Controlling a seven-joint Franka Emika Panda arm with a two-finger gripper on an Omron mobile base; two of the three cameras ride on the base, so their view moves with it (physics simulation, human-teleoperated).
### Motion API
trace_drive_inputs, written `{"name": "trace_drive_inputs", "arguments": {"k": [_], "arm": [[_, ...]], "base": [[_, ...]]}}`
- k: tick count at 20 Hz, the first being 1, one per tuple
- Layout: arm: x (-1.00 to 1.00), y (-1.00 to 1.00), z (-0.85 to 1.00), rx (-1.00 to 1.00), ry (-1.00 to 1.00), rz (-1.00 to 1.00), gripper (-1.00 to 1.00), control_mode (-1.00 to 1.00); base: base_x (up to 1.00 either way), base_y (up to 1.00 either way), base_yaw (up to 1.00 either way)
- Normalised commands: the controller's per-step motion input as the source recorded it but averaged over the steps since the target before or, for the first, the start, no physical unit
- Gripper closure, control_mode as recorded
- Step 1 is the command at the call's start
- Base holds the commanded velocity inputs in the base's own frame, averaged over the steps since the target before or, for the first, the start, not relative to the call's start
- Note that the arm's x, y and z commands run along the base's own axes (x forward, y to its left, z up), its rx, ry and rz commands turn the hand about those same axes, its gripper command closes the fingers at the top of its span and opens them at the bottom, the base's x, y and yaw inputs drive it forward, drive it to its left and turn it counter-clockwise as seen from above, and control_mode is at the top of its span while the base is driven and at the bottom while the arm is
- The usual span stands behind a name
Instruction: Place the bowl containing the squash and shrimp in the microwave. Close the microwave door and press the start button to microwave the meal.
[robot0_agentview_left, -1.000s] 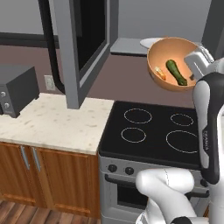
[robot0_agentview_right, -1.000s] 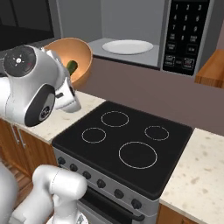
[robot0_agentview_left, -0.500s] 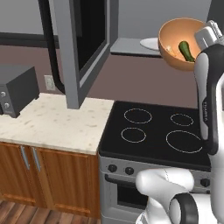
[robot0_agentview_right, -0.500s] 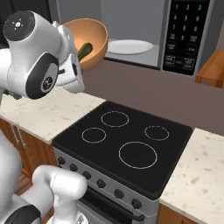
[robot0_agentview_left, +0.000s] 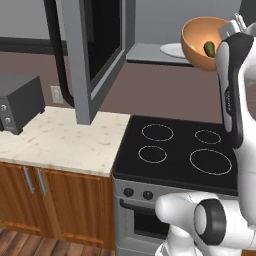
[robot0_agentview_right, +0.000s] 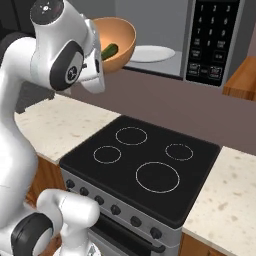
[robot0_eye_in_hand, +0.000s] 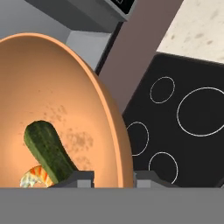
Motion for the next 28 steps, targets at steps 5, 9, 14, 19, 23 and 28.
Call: {"name": "trace_drive_inputs", "arguments": {"k": [5, 9, 14, 19, 23, 28], "arm": [[0.58, 0.00, 0.00, 0.00, 0.00, -0.02, 1.00, -1.00], [0.65, -0.13, 0.00, 0.00, 0.00, -0.02, 1.00, -1.00], [0.64, -0.22, 0.00, 0.00, 0.00, -0.04, 1.00, -1.00], [0.62, -0.20, 0.00, 0.00, 0.00, -0.04, 1.00, -1.00], [0.50, -0.12, 0.00, 0.00, 0.01, -0.01, 1.00, -1.00], [0.43, -0.10, 0.00, 0.00, 0.06, 0.00, 1.00, -1.00]], "base": [[0.00, 0.00, 0.00], [0.00, 0.00, 0.00], [0.00, 0.00, 0.00], [0.00, 0.00, 0.00], [0.00, 0.00, 0.00], [0.00, 0.00, 0.00]]}}
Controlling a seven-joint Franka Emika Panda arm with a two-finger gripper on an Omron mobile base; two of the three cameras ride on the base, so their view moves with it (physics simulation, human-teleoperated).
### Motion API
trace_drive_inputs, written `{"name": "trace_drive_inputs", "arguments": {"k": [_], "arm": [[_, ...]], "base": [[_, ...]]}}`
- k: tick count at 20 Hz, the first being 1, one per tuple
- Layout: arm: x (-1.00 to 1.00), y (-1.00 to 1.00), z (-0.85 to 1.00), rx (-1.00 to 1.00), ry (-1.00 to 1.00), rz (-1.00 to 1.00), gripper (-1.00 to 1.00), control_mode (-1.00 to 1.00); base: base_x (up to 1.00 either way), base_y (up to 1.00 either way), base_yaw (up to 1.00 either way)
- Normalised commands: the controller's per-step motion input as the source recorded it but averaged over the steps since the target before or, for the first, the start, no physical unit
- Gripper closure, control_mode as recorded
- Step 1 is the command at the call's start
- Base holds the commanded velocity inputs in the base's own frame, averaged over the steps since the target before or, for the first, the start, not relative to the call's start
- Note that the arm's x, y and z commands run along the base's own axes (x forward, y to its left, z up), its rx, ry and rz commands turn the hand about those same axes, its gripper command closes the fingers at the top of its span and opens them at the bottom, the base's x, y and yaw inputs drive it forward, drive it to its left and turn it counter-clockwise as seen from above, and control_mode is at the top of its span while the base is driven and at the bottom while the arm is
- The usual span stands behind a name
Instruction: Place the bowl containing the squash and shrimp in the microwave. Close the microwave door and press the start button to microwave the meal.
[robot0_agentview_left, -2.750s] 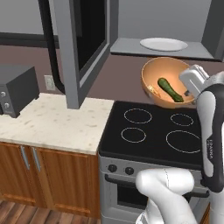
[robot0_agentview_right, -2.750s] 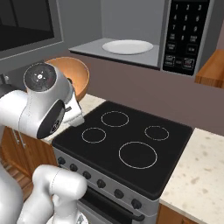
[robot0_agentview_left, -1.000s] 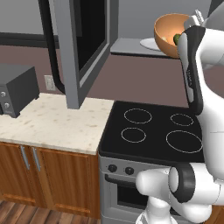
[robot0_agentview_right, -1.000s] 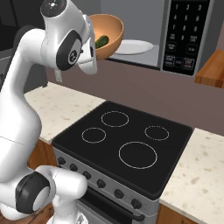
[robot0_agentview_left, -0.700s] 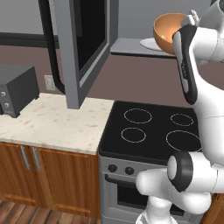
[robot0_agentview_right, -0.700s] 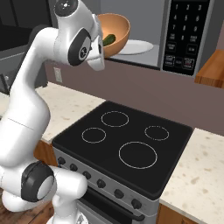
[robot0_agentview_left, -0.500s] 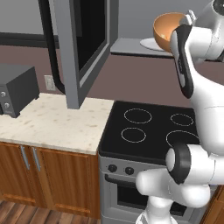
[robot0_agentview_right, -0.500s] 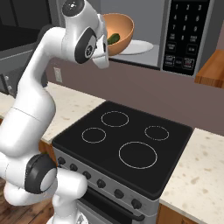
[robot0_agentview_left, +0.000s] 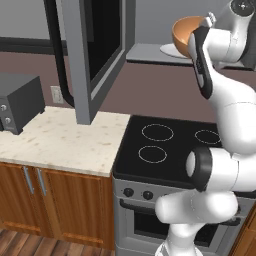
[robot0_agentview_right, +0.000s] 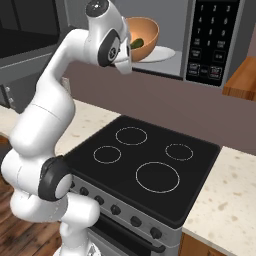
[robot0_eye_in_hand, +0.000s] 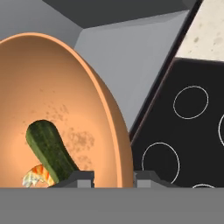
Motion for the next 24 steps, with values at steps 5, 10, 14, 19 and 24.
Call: {"name": "trace_drive_inputs", "arguments": {"k": [5, 10, 14, 19, 24], "arm": [[0.49, -0.09, 0.00, 0.03, 0.04, 0.00, 1.00, -1.00], [0.52, -0.05, 0.00, 0.03, 0.00, 0.00, 1.00, -1.00], [0.53, -0.07, -0.06, 0.00, 0.04, 0.00, 1.00, -1.00], [0.48, -0.05, -0.10, 0.00, 0.11, 0.00, 1.00, -1.00], [0.25, 0.00, 0.00, 0.00, 0.10, 0.00, -1.00, -1.00]], "base": [[0.00, 0.00, 0.00], [0.00, 0.00, 0.00], [0.00, 0.00, 0.00], [0.00, 0.00, 0.00], [0.00, 0.00, 0.00]]}}
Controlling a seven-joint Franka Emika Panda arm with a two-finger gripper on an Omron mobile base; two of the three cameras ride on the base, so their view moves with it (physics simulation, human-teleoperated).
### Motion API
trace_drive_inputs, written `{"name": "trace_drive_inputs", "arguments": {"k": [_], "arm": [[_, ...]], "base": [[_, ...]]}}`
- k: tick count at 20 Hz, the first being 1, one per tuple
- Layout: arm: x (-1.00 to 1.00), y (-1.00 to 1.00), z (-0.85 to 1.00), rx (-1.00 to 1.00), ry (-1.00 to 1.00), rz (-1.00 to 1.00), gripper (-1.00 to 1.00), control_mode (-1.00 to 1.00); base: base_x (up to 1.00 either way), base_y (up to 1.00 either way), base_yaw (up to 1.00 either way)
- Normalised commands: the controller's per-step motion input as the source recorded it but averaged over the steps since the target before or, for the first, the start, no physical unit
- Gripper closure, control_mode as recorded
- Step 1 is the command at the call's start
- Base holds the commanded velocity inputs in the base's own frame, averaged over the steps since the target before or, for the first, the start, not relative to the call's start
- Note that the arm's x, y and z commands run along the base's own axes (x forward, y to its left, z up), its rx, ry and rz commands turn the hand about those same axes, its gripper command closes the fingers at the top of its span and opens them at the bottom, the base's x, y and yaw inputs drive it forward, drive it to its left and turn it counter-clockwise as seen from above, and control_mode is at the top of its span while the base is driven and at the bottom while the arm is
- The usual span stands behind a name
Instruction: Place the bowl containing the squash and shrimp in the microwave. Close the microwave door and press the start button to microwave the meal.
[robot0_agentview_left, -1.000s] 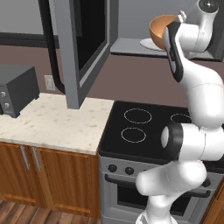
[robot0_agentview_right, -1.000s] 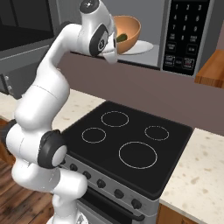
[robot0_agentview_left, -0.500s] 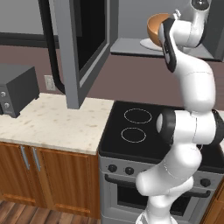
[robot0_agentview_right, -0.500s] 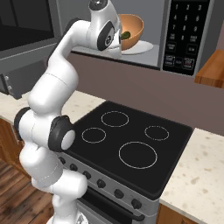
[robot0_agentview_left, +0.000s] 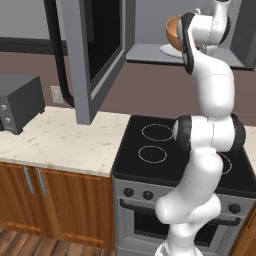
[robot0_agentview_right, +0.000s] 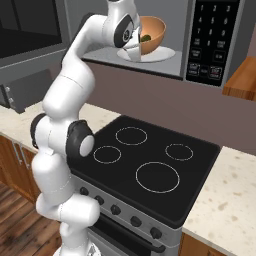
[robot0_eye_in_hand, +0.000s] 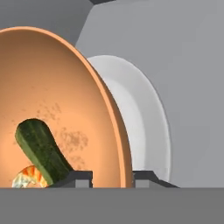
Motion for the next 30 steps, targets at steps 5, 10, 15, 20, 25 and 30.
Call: {"name": "trace_drive_inputs", "arguments": {"k": [5, 10, 15, 20, 25, 30], "arm": [[0.03, 0.00, -0.05, 0.00, -0.10, -0.01, -1.00, -1.00], [0.00, 0.05, -0.37, -0.02, -0.30, 0.00, -1.00, -1.00], [-0.31, 0.16, -0.33, -0.07, -0.35, 0.00, -1.00, -1.00], [-1.00, 0.03, 0.32, -0.08, -0.19, 0.00, -1.00, -1.00], [-1.00, 0.38, 0.02, -0.24, 0.05, 0.10, -1.00, -1.00], [-1.00, 0.44, 0.01, -0.37, 0.09, 0.24, -1.00, -1.00]], "base": [[0.00, 0.00, 0.00], [0.00, 0.00, 0.00], [0.00, 0.00, 0.00], [0.00, 0.00, 0.00], [0.00, 0.00, 0.00], [0.00, 0.00, 0.00]]}}
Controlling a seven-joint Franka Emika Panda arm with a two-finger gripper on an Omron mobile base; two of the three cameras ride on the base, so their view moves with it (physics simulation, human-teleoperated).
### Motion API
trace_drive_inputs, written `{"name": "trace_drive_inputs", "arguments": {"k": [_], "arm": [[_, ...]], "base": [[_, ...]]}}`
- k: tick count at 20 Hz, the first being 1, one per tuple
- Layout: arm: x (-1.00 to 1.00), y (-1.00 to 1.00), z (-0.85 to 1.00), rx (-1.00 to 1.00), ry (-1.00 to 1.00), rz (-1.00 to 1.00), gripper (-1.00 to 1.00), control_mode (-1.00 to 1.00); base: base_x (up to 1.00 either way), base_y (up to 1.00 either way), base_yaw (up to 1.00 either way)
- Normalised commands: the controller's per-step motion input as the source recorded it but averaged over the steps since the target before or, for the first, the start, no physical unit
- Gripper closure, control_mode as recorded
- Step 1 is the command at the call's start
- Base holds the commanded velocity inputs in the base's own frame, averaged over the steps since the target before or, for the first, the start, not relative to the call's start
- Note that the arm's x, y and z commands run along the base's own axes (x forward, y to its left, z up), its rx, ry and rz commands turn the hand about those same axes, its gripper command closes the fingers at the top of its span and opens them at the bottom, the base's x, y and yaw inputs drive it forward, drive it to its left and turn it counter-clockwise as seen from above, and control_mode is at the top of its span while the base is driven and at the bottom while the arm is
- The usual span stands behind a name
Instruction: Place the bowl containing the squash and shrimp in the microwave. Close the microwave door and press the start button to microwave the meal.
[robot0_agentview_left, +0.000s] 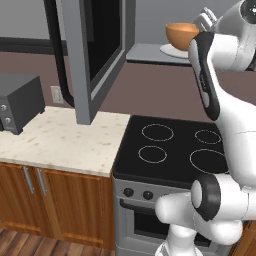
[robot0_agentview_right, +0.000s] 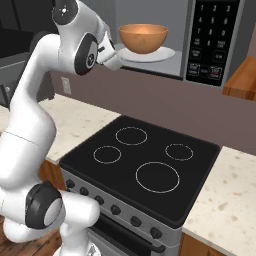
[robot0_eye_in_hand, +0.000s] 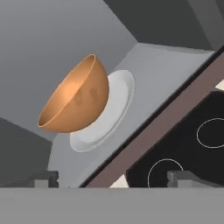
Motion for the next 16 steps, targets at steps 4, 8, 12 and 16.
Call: {"name": "trace_drive_inputs", "arguments": {"k": [4, 8, 12, 16], "arm": [[-1.00, 0.35, 0.00, -0.45, 0.06, 0.28, -1.00, -1.00], [-0.99, 0.39, 0.11, -0.54, 0.21, 0.25, -1.00, -1.00], [-0.87, 0.39, 0.23, -0.67, 0.22, 0.27, -1.00, -1.00], [-0.80, 0.34, 0.19, -0.68, 0.16, 0.27, -1.00, -1.00]], "base": [[0.00, 0.00, 0.00], [0.00, 0.00, 0.00], [0.00, 0.00, 0.00], [0.00, 0.00, 0.00]]}}
